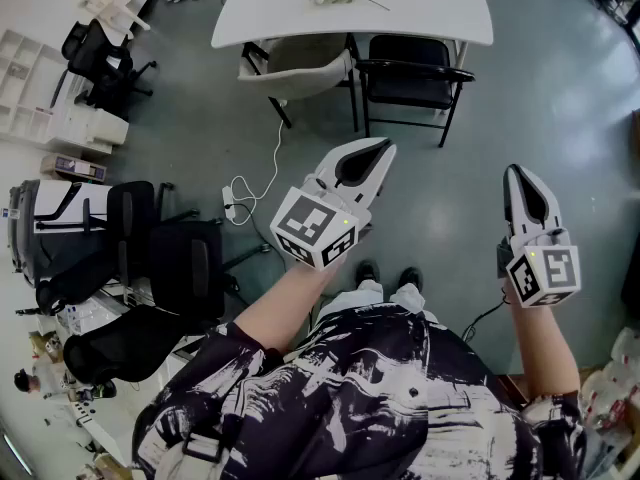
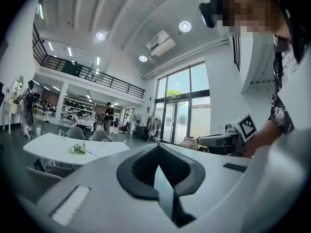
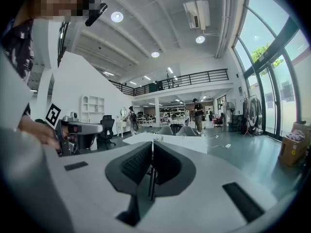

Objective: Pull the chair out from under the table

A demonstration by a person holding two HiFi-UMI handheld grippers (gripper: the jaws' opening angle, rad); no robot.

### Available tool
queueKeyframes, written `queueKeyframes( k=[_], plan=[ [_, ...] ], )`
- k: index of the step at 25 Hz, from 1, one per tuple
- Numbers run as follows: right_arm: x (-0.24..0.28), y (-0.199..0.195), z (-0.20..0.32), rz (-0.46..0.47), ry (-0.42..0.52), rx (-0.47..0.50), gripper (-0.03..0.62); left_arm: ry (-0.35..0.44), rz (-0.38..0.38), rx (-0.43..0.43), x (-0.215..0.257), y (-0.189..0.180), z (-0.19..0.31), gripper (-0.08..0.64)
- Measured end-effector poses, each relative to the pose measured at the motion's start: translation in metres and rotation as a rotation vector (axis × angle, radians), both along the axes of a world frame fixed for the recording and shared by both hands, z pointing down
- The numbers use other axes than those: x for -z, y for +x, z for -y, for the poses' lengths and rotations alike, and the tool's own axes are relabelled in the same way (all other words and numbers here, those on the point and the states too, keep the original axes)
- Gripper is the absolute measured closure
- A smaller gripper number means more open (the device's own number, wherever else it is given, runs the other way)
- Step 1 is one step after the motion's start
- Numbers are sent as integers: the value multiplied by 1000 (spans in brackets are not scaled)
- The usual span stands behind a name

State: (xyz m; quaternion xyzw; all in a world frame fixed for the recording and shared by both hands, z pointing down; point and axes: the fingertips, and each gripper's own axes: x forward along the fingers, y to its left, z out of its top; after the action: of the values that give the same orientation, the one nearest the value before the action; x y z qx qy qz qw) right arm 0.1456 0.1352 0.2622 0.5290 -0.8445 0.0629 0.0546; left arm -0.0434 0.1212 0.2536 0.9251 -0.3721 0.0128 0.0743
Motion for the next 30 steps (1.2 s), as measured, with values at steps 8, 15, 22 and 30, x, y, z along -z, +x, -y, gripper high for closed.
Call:
queueKeyframes(
  k=[8, 15, 22, 30],
  plan=[
    [2, 1, 2, -3, 4, 1, 583, 1, -5, -6, 1, 3, 0, 557],
    [-1, 1, 6, -1, 5, -2, 583, 3, -10, -6, -1, 2, 4, 557],
    [14, -25, 3, 53, 86, 162, 198, 73, -38, -71, 12, 13, 1, 291],
    [20, -41, -3, 56, 137, 228, 91, 117, -48, -144, 23, 17, -5, 135]
  ],
)
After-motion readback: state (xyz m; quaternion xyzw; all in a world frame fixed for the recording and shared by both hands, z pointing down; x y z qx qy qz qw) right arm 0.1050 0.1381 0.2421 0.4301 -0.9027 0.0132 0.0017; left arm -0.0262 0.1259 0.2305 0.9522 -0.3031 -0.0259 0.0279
